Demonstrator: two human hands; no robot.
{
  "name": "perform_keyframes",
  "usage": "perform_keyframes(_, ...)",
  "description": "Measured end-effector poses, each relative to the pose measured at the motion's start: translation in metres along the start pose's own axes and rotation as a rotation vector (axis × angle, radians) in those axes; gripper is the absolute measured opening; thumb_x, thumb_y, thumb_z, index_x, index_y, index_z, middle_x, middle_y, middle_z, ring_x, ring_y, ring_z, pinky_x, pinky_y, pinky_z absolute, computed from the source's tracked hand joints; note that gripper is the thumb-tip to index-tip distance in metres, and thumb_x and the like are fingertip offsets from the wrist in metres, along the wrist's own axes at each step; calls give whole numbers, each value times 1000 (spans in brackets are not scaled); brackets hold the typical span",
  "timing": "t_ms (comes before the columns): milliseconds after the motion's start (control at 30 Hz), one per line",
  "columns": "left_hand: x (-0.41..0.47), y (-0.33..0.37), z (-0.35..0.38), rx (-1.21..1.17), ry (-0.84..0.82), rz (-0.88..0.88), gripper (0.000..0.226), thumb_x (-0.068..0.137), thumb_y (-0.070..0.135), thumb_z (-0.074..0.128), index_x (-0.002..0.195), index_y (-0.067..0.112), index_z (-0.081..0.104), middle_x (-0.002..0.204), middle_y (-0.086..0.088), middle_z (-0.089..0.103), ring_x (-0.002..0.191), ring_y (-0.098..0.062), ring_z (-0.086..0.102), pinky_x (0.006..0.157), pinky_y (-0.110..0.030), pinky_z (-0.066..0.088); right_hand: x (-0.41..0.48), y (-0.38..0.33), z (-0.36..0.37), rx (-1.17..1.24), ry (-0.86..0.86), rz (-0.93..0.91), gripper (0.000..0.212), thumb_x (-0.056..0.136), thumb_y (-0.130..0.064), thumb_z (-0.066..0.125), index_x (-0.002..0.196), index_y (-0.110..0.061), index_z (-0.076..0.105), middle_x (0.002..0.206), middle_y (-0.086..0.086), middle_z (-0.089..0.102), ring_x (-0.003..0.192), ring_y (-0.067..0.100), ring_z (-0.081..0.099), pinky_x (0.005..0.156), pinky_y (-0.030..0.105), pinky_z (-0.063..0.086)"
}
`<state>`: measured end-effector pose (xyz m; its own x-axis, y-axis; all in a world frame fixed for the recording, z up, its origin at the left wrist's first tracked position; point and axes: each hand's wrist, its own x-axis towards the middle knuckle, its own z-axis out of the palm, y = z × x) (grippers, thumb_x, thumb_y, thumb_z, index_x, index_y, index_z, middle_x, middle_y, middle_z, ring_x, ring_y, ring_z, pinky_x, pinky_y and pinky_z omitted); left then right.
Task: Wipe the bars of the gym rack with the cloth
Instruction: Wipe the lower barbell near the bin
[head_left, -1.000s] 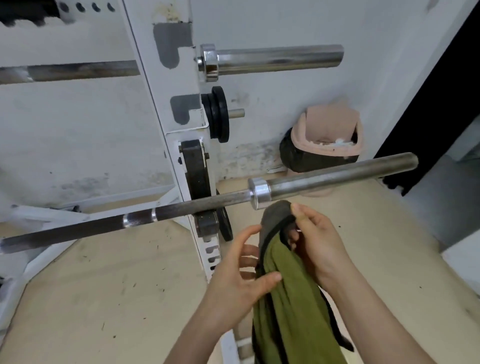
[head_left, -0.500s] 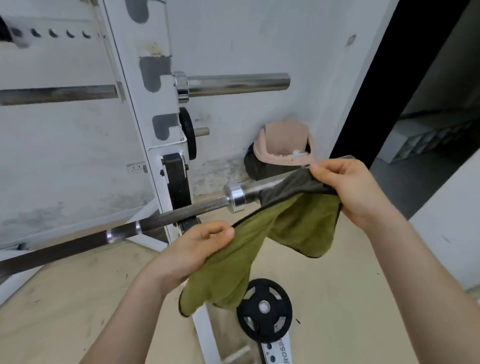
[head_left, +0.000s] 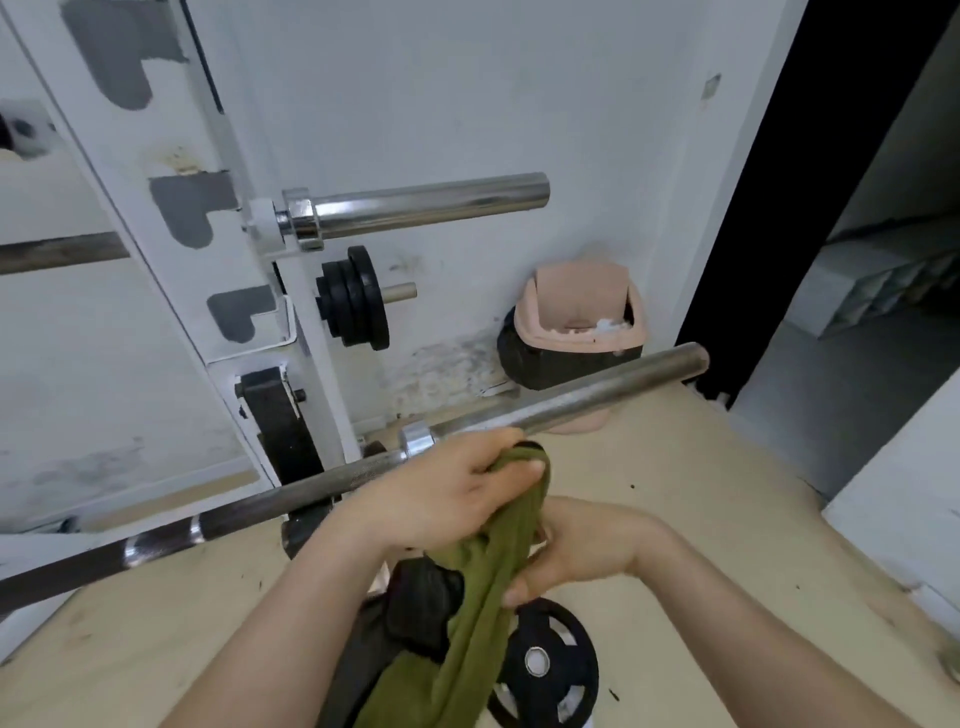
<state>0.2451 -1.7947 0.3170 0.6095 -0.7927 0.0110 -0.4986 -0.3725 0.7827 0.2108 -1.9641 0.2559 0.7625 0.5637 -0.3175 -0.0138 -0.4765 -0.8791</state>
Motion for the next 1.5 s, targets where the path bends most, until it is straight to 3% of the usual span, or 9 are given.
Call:
perform_keyframes(100,12,18,-24,-120,266,-41,23,100,30,48,83,17,58,72,2,56,68,-11,56,67,-36,48,10,38,6,172,112,-6,28,82,-5,71,110,-5,63,103,14,68,94,17,62,90,28,50)
perform_keyframes(267,35,54,-68,-518,613,-79,17,97,23,53,91,12,65,72,-4,60,64,-14,60,58,-24,52,12,37,-13,215,133,-117,56,82,-18,77,131,-31,52,131,-19,55,121,2,53,96,23,47)
perform_keyframes(400,53,76,-104,-185,585,156,7,95,14,59,96,14,66,84,-5,63,79,-14,62,74,-25,52,30,0,-31,258,562,-254,38,87,-13,71,122,-20,59,113,-7,70,107,9,64,98,39,50)
perform_keyframes(567,73,72,-152,475,909,86,65,70,-12,46,116,30,66,106,-4,53,104,-18,51,90,-24,42,13,-33,-71,-35,1090,-326,19,91,-30,61,109,-26,57,94,-12,68,88,3,62,78,30,51)
perform_keyframes(733,109,-6,-117,1031,681,-298,58,81,8,56,131,36,51,132,-4,45,124,-29,34,100,-43,28,27,-22,-43,-178,777,-43,19,92,-41,55,88,-23,58,80,-4,66,76,13,62,76,42,53)
perform_keyframes(933,60,-99,-13,636,450,-545,46,96,33,45,141,23,40,137,-3,49,124,-25,45,97,-40,45,17,7,-27,-682,420,439,43,88,-64,46,93,-22,52,105,-1,63,99,21,62,75,33,48)
perform_keyframes(1133,29,-124,7,588,335,-460,82,85,39,62,151,22,15,152,3,26,129,-22,41,99,-37,44,69,-4,-65,-1064,525,190,113,65,-61,75,150,-20,12,156,9,13,144,28,13,114,50,22)
perform_keyframes(1300,24,-128,9,607,407,-468,83,83,34,68,150,25,19,152,8,29,123,-19,49,92,-34,49,133,5,-51,-1259,440,133,64,71,-45,73,123,-17,48,121,6,59,112,27,52,98,41,37)
perform_keyframes(1500,38,-138,-11,496,300,-634,94,60,56,77,138,26,34,133,6,47,110,-18,55,87,-39,51,146,13,-36,-1180,529,-101,73,68,-36,79,130,-18,44,121,3,59,113,24,54,94,36,37)
